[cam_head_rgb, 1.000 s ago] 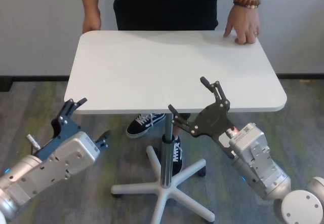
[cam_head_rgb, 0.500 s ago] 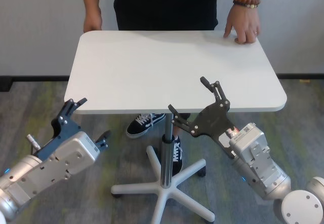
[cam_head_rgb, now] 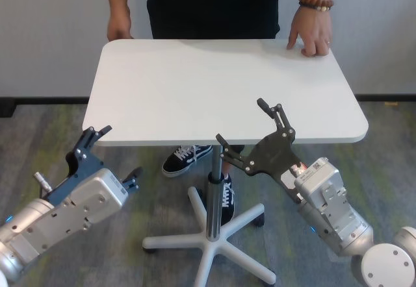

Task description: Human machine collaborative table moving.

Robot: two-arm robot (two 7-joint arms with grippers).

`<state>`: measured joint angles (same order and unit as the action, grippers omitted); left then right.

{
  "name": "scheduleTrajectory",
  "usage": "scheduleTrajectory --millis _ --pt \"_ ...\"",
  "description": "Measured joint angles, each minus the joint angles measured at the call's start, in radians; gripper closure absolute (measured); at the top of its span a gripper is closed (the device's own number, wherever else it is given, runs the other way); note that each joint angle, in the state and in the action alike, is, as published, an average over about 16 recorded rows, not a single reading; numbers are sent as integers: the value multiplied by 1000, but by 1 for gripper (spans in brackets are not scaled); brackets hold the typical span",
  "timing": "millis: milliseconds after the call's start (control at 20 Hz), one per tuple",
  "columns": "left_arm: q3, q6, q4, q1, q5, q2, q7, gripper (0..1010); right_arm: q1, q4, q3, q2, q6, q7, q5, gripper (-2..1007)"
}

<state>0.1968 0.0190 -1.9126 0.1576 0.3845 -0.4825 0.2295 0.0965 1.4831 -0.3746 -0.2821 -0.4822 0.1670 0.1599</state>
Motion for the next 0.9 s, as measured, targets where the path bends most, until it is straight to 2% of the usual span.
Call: scheduleTrajectory --millis 250,450,650,900 --pt "5 2 8 -6 -11 -2 -6 10 3 -1 -2 -8 9 -6 -10 0" --pt "17 6 32 -23 -41 -8 -20 10 10 -6 -7 -30 34 -22 -39 0" --pt "42 16 80 -58 -103 -20 -47 10 24 -16 -18 -75 84 -51 -96 0" --pt "89 34 173 -124 -221 -42 -96 10 49 -33 -36 -155 174 -99 -199 0"
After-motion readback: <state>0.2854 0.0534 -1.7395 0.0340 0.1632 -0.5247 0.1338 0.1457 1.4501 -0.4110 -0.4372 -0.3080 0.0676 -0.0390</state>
